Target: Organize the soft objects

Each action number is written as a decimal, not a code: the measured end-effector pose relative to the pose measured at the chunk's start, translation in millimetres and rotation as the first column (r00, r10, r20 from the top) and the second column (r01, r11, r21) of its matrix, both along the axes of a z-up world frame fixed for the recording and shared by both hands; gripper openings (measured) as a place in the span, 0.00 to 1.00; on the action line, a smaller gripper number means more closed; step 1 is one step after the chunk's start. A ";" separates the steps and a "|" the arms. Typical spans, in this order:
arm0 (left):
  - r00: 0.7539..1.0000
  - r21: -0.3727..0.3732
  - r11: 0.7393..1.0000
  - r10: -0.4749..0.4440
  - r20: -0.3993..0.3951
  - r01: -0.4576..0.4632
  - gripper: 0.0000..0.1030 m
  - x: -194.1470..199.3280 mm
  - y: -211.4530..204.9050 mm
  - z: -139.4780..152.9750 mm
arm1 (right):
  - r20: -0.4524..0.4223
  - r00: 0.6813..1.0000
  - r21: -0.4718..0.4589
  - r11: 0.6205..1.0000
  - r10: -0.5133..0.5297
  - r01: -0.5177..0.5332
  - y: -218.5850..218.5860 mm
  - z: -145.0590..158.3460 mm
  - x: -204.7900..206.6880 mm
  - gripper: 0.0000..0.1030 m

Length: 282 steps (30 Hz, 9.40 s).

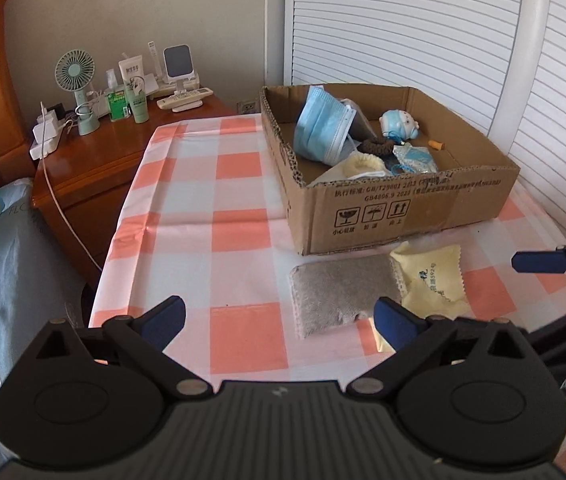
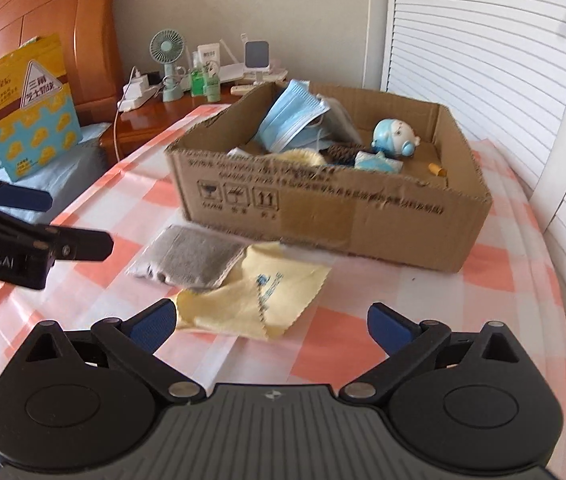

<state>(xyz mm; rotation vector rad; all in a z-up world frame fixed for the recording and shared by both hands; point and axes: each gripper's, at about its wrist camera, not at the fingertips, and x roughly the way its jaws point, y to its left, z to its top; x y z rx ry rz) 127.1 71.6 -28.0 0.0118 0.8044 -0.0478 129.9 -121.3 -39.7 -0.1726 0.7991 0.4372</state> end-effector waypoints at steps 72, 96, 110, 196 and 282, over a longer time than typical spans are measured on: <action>0.999 -0.129 0.992 0.008 -0.052 -0.014 0.97 47.3 -1.5 -37.3 | 0.036 0.961 -0.074 0.959 0.275 -0.272 38.9 -35.8 38.1 0.91; 0.996 -0.116 0.992 -0.052 -0.068 0.043 0.97 50.2 -26.2 -43.3 | 0.056 0.998 -0.058 0.998 0.036 -0.033 -18.5 -25.1 9.2 0.19; 0.998 -0.003 1.000 0.014 -0.067 -0.014 1.00 58.5 -42.3 -61.6 | 0.077 0.997 -0.044 0.999 0.027 -0.024 -19.6 -32.2 2.5 0.65; 0.969 -0.015 0.976 -0.215 0.119 0.218 0.55 81.8 -49.9 60.3 | 0.218 0.975 -0.003 0.999 0.048 -0.048 -49.5 71.5 25.9 0.24; 0.992 0.055 0.995 0.074 0.106 -0.080 0.99 1.1 -64.1 83.1 | 0.069 0.915 0.005 0.917 -0.398 0.398 -51.3 105.1 2.7 1.00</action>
